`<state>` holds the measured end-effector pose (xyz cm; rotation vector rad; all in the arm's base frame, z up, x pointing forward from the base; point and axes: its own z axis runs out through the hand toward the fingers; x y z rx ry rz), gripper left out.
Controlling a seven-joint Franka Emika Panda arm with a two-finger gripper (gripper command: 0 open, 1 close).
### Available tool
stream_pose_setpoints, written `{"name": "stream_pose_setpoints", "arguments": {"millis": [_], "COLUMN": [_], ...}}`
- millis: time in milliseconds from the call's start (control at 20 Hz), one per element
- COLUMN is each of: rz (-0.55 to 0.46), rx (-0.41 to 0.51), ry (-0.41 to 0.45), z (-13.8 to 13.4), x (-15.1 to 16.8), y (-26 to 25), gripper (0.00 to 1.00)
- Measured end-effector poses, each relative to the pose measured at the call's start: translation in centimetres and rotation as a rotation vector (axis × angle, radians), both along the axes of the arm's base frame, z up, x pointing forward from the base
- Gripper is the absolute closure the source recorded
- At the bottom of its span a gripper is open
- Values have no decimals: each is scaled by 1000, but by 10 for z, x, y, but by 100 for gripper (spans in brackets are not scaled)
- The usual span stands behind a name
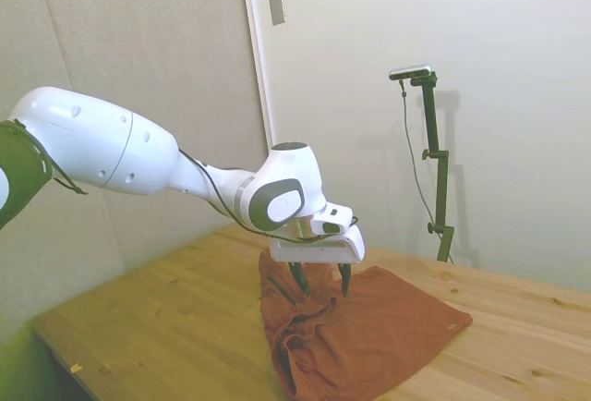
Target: Unfold the shorts
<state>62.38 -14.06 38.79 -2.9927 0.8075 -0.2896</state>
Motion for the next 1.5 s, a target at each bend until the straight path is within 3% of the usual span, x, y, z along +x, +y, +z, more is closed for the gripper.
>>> {"name": "stream_pose_setpoints", "arguments": {"millis": [150,200,1100,1500], "rz": [5,7,28,29], "rx": [12,16,49,49], "ry": [5,4,16,12], "z": [-7,-9,-37,-34], "x": [2,3,11,12], "y": [1,1,1,0], "gripper": [0,100,100,100]}}
